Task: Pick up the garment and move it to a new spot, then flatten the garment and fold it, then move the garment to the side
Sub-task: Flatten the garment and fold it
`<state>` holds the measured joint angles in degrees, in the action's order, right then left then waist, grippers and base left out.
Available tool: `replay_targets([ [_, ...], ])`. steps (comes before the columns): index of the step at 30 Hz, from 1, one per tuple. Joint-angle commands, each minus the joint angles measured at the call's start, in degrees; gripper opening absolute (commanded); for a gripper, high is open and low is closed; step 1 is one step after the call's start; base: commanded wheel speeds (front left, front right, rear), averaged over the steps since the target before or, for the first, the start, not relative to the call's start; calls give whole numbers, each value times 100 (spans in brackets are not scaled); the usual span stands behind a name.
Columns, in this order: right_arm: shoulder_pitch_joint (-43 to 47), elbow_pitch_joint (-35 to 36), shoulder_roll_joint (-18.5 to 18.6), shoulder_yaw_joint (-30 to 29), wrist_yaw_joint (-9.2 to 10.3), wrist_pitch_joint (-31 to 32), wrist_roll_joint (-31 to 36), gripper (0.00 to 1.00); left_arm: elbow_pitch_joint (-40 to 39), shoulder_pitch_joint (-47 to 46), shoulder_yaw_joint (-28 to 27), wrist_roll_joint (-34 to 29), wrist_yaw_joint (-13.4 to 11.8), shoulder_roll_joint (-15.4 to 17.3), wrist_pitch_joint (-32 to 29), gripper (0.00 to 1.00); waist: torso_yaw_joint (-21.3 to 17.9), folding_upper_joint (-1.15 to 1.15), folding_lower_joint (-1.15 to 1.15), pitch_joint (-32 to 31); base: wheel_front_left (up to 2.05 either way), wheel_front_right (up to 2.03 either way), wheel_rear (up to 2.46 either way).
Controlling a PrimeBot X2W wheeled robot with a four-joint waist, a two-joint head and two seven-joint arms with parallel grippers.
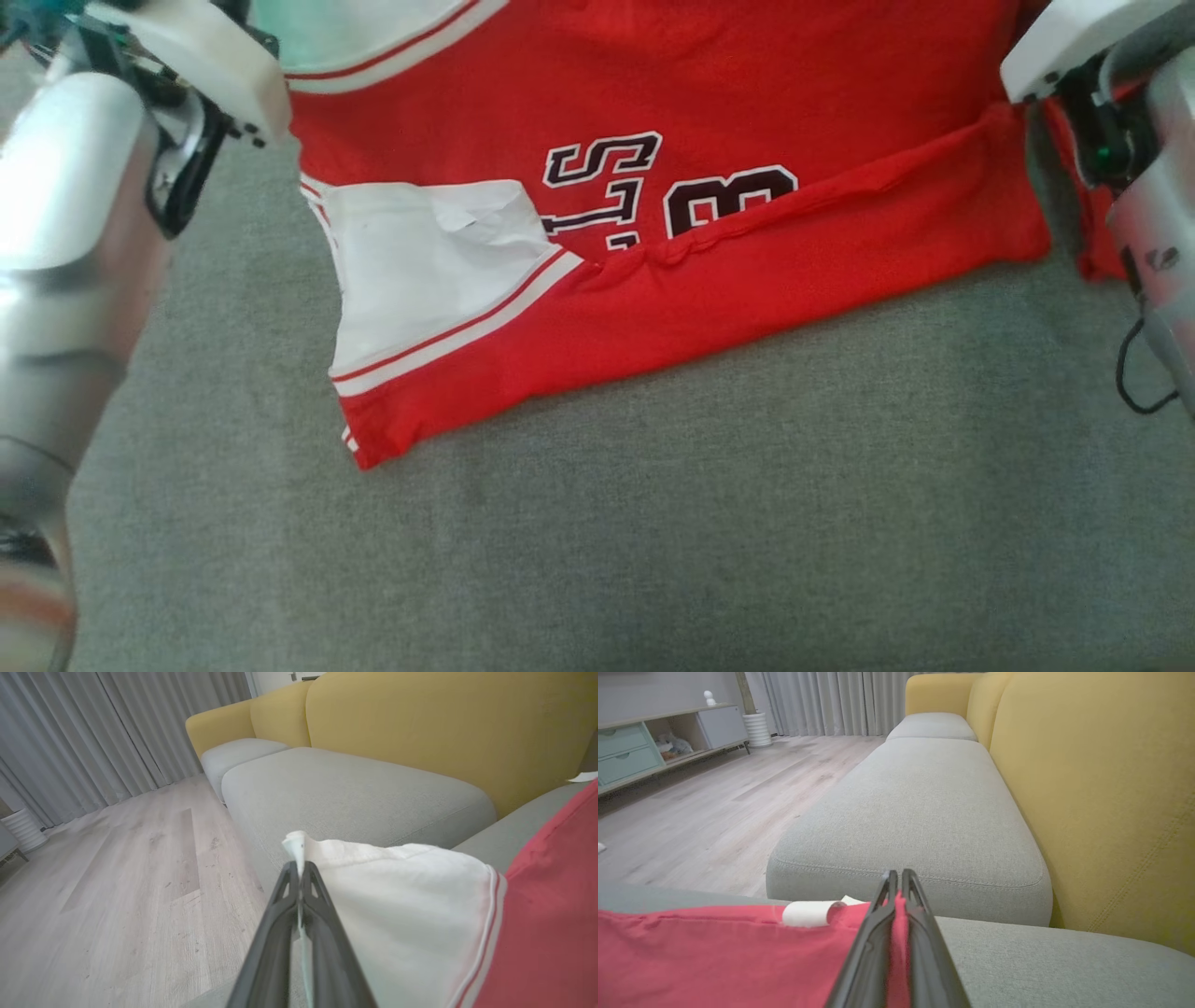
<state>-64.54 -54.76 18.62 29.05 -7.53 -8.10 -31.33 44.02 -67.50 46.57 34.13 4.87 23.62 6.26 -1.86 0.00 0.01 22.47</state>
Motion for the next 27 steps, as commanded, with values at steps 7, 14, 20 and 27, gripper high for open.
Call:
replay_targets([
  [7, 89, -31, 277, 504, 4, -47, -359, 0, 90, -71, 71, 55, 184, 107, 252, 0, 146, 0, -1, -152, 0, 0, 0],
  [14, 560, 241, 912, 1222, 4, 275, -893, 0, -881, 714, 598, 464, 257, 397, -117, 0, 384, 0, -1, -366, 0, 0, 0],
  [20, 960, 579, 1523, 1857, 4, 872, -1487, 0, -2244, 1372, 1012, 876, 260, 1054, -776, 0, 503, 0, -1, -485, 0, 0, 0],
  [27, 1187, 1033, 2060, 2535, 4, 1430, -2062, 0, -3446, 1829, 1271, 1249, 231, 1627, -1651, 0, 561, 0, -1, -581, 0, 0, 0],
])
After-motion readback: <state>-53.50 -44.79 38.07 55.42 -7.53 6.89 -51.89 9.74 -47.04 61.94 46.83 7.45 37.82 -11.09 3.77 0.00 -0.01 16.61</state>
